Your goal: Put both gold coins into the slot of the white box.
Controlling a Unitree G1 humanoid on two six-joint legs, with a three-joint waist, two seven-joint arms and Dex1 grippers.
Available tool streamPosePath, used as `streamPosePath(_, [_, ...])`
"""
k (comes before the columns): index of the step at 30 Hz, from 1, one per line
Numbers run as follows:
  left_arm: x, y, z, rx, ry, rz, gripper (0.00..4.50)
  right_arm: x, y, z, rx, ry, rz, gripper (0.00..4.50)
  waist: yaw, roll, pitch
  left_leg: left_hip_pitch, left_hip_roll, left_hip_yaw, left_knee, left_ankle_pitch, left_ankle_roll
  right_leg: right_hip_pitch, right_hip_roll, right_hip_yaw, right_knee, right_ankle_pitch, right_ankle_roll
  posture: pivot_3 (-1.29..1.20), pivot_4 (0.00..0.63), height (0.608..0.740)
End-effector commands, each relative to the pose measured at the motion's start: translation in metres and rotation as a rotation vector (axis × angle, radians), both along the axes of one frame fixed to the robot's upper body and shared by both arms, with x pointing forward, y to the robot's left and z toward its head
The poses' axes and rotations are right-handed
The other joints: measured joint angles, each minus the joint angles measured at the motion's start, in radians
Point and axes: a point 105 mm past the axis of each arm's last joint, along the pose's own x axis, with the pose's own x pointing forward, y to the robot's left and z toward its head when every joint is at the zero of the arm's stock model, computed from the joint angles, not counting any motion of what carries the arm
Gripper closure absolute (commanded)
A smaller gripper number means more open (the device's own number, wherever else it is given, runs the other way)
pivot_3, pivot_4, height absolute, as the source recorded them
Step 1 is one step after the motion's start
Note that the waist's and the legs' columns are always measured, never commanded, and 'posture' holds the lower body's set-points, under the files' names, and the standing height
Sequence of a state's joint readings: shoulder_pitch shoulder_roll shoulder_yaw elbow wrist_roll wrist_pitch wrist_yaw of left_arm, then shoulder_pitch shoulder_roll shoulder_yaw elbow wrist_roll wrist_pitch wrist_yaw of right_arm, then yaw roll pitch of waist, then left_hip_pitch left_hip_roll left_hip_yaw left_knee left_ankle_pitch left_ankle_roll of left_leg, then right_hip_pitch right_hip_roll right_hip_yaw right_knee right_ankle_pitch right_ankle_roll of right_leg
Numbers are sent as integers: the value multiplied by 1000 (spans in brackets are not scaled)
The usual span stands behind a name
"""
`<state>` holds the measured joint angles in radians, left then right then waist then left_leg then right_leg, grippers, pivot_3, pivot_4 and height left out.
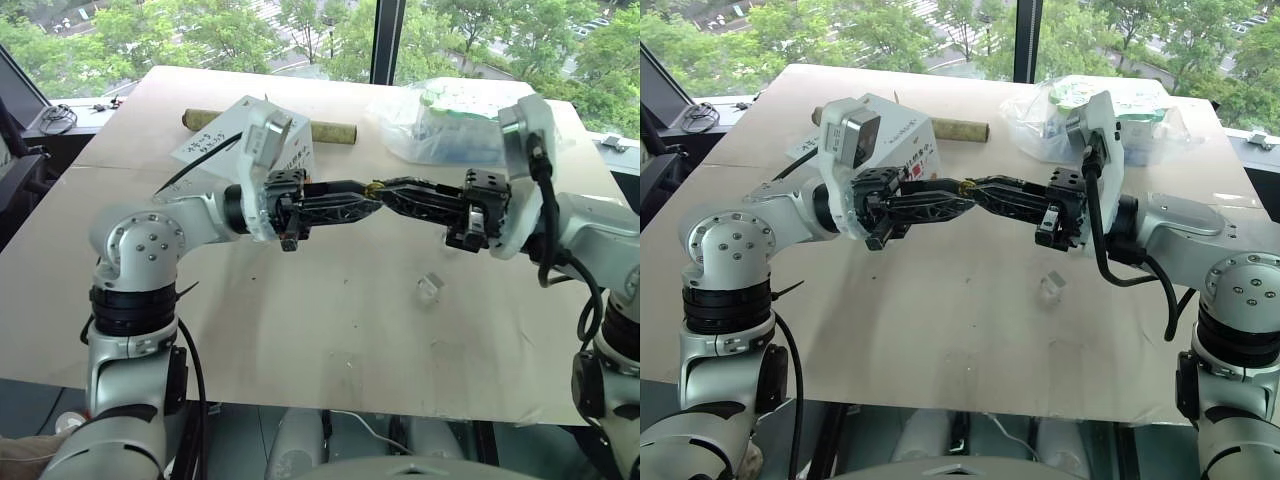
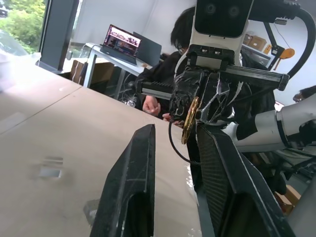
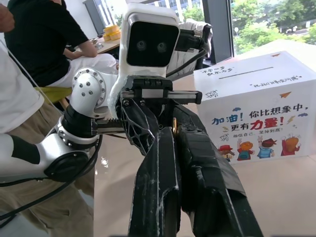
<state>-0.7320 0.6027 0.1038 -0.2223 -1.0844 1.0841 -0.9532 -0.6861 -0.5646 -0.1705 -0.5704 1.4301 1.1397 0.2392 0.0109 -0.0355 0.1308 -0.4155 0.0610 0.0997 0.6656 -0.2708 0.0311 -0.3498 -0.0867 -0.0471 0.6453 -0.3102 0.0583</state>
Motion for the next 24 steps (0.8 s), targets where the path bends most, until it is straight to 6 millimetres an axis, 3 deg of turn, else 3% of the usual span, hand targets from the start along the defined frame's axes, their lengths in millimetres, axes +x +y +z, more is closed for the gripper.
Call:
streamPosePath(1, [-5, -3, 8, -8, -34, -39, 3196, -7, 2, 10, 18, -48, 26, 4500, 0, 0, 0, 0, 0, 0, 0, 0, 0, 0, 0, 0, 0, 0, 0, 0, 150, 740])
streamPosePath(3, [-6, -3, 9, -15, -25, -48, 3196, -8, 3, 9, 13, -48, 28, 4500, 0, 0, 0, 0, 0, 0, 0, 0, 0, 0, 0, 0, 0, 0, 0, 0, 150, 740])
streamPosePath(4, [-6, -2, 9, -19, -22, -54, 3724, -8, 4, 8, 9, -49, 28, 4500, 0, 0, 0, 0, 0, 0, 0, 0, 0, 0, 0, 0, 0, 0, 0, 0, 150, 740])
streamPosePath(6, [-8, -2, 10, -24, -18, -66, 4376, -8, 4, 8, 6, -51, 31, 4500, 0, 0, 0, 0, 0, 0, 0, 0, 0, 0, 0, 0, 0, 0, 0, 0, 150, 740])
streamPosePath(7, [-8, -2, 10, -24, -18, -68, 4480, -8, 4, 8, 6, -53, 32, 4500, 0, 0, 0, 0, 0, 0, 0, 0, 0, 0, 0, 0, 0, 0, 0, 0, 150, 740])
streamPosePath(14, [-8, 2, 10, -27, -24, -50, 4480, -13, 3, 6, 9, -66, 64, 4500, 1, 0, 0, 0, 0, 0, 0, 0, 0, 0, 0, 0, 0, 0, 0, 0, 150, 740])
streamPosePath(15, [-6, 4, 11, -30, -27, -34, 4500, -14, 1, 7, 24, -71, 77, 4006, 1, 0, 0, 0, 0, 0, 0, 0, 0, 0, 0, 0, 0, 0, 0, 0, 150, 740])
streamPosePath(18, [-1, 11, 13, -34, -45, 41, 4500, -11, -10, 10, 26, -103, 44, 3132, 1, 0, 0, 0, 0, 0, 0, 0, 0, 0, 0, 0, -1, 0, 0, 0, 150, 740])
streamPosePath(23, [9, 28, 24, -55, -113, 237, 4500, -1, -39, 13, -84, -242, -111, 702, 4, 0, 0, 0, 1, 0, 0, 0, 0, 0, 0, 0, -2, 0, 0, 0, 150, 740])
streamPosePath(24, [13, 32, 26, -58, -134, 288, 4500, -2, -42, 12, -116, -261, -123, 702, 4, 0, 0, 0, 1, -1, 0, 0, 0, 0, 0, 0, -2, 0, 0, 0, 150, 740])
